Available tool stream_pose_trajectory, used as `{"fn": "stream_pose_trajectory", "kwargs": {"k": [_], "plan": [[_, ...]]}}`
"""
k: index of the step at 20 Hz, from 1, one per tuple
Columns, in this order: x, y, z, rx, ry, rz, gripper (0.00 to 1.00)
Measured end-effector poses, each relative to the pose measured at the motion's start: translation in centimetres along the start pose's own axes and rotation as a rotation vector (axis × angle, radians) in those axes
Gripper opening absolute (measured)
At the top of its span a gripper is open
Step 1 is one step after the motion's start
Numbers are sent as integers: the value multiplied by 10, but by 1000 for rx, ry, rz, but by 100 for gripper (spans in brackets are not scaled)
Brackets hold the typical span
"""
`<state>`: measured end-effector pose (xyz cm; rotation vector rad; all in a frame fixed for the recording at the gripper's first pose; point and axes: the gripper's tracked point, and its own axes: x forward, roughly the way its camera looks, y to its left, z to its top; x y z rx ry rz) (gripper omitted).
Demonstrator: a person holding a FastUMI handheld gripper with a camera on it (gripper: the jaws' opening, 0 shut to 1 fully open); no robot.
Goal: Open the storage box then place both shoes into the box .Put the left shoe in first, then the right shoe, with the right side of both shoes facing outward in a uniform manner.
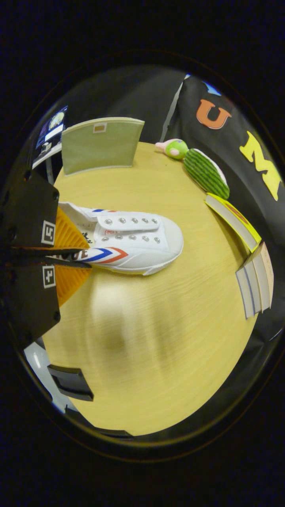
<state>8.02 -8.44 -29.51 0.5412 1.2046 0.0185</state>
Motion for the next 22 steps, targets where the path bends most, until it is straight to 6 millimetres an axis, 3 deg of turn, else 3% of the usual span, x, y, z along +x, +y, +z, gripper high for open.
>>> {"fn": "stream_pose_trajectory", "kwargs": {"k": [3, 7, 12, 16, 20, 22], "plan": [[-24, 35, 8, 38, -50, 37, 6], [-66, 97, 15, 33, -136, 62, 6], [-112, 203, 0, -59, -216, 101, 5], [-110, 287, -31, -128, -231, 141, 6], [-84, 343, -75, -185, -172, 158, 6], [-67, 361, -84, -181, -159, 165, 6]]}}
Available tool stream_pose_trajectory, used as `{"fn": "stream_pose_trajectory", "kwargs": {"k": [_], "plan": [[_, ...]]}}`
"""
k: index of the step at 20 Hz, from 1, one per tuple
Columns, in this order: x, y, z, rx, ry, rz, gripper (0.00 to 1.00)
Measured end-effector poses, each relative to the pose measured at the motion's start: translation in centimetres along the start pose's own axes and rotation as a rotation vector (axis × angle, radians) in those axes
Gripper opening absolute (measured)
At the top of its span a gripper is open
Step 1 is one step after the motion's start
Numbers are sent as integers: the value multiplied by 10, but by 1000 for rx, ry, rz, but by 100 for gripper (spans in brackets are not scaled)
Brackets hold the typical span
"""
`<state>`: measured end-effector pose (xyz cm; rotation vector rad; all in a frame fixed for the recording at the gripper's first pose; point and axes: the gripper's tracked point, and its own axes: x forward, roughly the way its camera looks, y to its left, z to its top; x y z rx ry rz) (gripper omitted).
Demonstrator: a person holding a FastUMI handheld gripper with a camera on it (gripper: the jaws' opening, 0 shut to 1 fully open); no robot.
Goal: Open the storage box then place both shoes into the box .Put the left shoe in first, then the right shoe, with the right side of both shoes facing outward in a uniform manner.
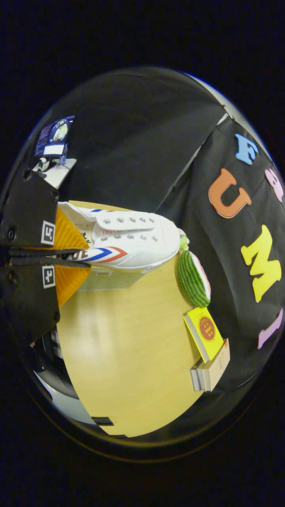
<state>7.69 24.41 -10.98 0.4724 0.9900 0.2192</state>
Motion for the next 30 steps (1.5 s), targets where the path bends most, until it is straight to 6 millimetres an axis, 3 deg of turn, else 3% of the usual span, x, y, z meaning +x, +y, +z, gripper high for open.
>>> {"fn": "stream_pose_trajectory", "kwargs": {"k": [7, 13, 18, 20, 23, 26, 30], "plan": [[48, 5, -13, 60, 3, -92, 6], [55, -11, -11, 105, -40, -151, 6], [67, -8, -21, 139, -24, -133, 6], [72, -4, -23, 159, -16, -125, 12], [82, 6, -27, 118, 2, -96, 36], [82, 15, -13, 76, -43, -51, 41], [59, 15, 11, -35, -169, -38, 69]]}}
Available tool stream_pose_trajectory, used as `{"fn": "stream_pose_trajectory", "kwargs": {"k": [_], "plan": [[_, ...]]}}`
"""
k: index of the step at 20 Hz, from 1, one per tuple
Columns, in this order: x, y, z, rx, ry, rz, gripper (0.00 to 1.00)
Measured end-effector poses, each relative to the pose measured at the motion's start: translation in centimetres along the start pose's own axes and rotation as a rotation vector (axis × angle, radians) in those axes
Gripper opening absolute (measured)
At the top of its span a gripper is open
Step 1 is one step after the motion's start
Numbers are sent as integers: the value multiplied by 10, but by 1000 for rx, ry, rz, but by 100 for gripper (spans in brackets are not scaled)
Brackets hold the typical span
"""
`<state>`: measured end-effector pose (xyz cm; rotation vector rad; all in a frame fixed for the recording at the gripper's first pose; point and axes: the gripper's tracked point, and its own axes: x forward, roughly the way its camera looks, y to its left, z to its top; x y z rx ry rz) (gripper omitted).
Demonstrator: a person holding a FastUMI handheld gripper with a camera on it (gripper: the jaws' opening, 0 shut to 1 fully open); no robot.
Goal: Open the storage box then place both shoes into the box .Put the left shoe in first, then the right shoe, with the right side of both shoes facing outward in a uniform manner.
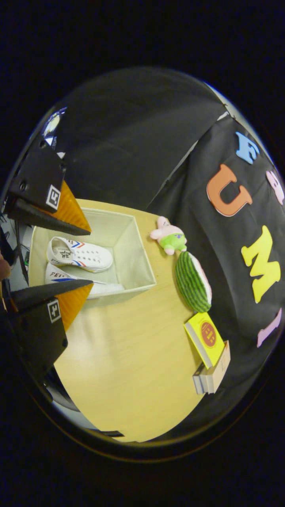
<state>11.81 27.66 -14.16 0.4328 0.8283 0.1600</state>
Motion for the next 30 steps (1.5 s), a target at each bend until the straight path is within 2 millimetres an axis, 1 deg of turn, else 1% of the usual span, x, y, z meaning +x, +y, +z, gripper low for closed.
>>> {"fn": "stream_pose_trajectory", "kwargs": {"k": [1, 5, 7, 10, 12, 14, 15, 16, 17, 18, 20, 22, 23, 25, 27, 28, 30], "plan": [[-5, -3, 9, -30, -49, -6, 76], [-32, -10, 45, -145, -228, -25, 76], [-49, -17, 64, -199, -323, -43, 76], [-77, -30, 88, -255, -446, -75, 82], [-106, -49, 112, -296, -550, -118, 85], [-139, -62, 135, -336, -683, -152, 91], [-157, -68, 144, -368, -756, -173, 94], [-180, -72, 151, -392, -826, -193, 97], [-194, -74, 154, -412, -888, -205, 100], [-208, -75, 155, -418, -928, -207, 100], [-226, -77, 145, -453, -947, -205, 100], [-249, -88, 149, -482, -990, -243, 100], [-256, -90, 148, -468, -1016, -244, 100], [-263, -96, 138, -461, -1007, -244, 100], [-267, -106, 129, -465, -1004, -257, 100], [-267, -109, 121, -447, -1003, -248, 100], [-261, -108, 108, -413, -989, -209, 100]]}}
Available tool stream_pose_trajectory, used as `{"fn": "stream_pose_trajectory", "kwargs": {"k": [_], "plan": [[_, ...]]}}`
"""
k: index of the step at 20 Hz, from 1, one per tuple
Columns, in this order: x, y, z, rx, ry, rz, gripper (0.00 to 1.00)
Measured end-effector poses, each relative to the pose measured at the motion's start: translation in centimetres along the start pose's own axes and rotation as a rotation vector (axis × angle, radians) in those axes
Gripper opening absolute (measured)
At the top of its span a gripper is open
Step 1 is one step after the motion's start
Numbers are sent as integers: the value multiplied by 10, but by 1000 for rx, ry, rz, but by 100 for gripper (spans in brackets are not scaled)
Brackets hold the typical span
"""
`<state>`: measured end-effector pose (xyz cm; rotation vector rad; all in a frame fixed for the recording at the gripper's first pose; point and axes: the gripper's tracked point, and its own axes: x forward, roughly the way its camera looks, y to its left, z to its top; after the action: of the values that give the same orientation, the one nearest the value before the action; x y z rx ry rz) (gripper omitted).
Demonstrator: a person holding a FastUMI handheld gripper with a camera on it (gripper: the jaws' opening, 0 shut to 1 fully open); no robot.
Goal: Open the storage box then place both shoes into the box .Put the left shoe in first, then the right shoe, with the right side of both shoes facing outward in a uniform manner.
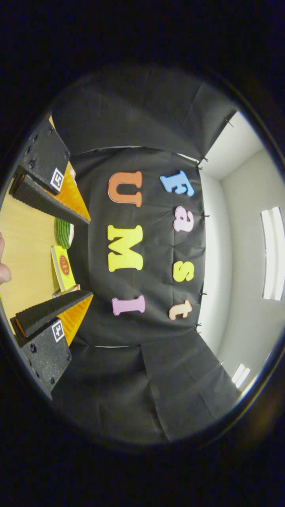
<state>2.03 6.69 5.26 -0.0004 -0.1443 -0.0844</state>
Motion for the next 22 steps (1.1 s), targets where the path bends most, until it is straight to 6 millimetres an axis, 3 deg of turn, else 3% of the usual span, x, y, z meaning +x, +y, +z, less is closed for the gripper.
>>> {"fn": "stream_pose_trajectory", "kwargs": {"k": [9, 16, 22], "plan": [[-2, 20, -19, -41, 19, 33, 100], [-11, 32, -15, -51, 8, 41, 100], [-7, 24, -12, -5, 1, 38, 100]]}}
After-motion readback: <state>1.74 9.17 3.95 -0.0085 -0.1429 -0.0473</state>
